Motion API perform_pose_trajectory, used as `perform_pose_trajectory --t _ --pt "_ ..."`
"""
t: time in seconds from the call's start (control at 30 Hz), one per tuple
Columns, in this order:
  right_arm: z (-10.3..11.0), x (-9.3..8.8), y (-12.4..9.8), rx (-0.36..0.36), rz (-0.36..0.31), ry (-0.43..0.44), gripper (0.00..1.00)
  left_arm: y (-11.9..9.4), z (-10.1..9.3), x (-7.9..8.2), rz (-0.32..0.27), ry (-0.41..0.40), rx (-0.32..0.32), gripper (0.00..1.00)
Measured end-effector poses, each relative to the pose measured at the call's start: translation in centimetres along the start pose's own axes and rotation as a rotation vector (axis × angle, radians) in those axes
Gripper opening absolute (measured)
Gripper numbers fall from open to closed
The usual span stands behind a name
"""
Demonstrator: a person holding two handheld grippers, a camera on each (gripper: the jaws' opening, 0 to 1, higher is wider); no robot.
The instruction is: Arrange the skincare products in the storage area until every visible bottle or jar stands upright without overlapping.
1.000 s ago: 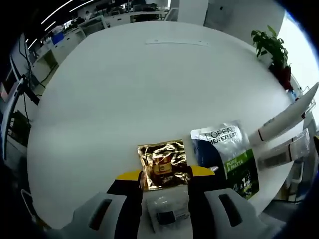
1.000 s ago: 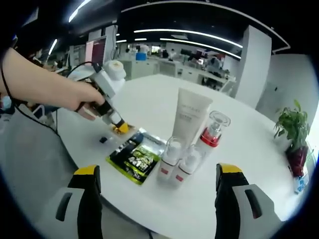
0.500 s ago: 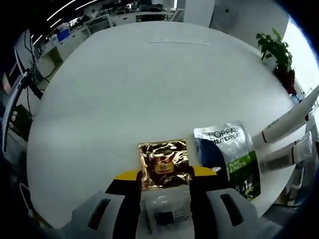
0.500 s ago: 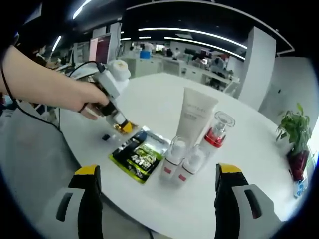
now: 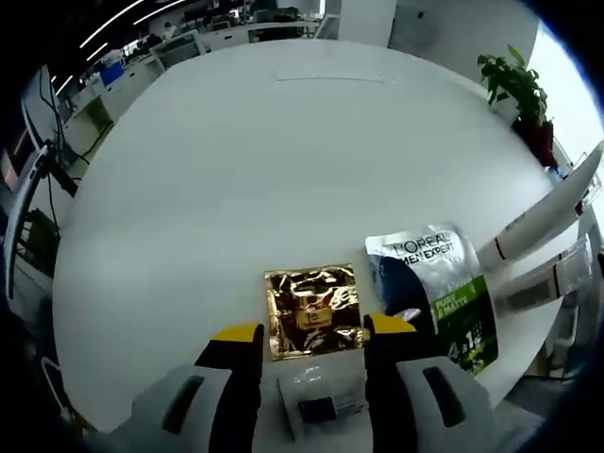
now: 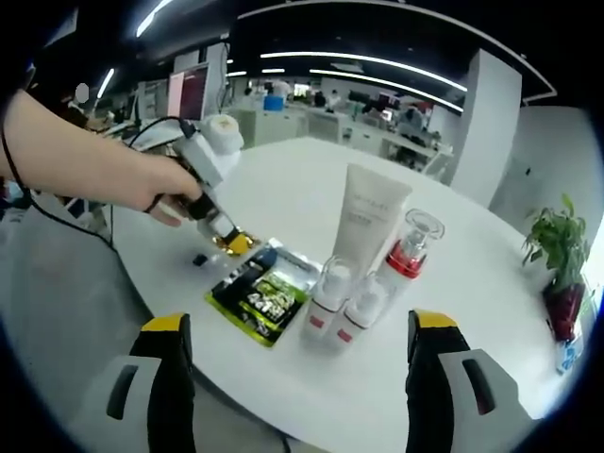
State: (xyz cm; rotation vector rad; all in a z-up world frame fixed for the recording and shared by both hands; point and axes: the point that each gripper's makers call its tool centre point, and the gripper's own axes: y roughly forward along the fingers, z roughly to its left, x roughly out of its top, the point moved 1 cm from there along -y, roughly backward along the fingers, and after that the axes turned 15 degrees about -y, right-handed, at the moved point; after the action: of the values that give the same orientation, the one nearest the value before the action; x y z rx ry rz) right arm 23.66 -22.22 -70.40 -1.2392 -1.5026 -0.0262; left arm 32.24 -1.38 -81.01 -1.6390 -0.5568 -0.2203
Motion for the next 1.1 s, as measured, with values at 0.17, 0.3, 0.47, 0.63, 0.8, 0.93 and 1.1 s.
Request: perform_pose_trajectory --t 0.17,0.3,0.47,0.63,0.8,0.93,1.1 --pt "0.0 0.0 0.1 0.001 0.000 -0.005 0.93 -0.6 -0.3 0.6 -0.028 -0.007 -0.053 0.48" --pt "0.0 0.0 0.1 0.002 0.001 -0.005 0.93 -1.6 0.2 1.1 -0.060 0.001 -0.092 0.50" --pt "0.0 -0.1 0.1 -0.001 0.004 -0.012 0.93 -3.6 1.2 1.3 -0.105 -0.002 -0.145 0.50" --pt "-0.2 -0.1 -0.1 -0.009 0.004 -0.003 0.93 -5.9 2.7 1.3 -0.155 -0.033 -0.213 0.52" --pt "-0.3 -0.1 -0.1 -0.019 0.001 -0.003 0.93 -8.6 3.6 0.3 -0.199 -0.029 -0.249 0.57" --pt "-0.4 -0.1 -0.1 -0.022 -0.003 0.003 0.94 -10.7 4.6 -0.6 -0.249 -0.022 -0.295 0.60" --pt "-0.4 0.2 -0.3 -0.024 -0.017 0.008 0.94 -13.1 4.9 -2.5 -0.269 0.002 -0.349 0.68"
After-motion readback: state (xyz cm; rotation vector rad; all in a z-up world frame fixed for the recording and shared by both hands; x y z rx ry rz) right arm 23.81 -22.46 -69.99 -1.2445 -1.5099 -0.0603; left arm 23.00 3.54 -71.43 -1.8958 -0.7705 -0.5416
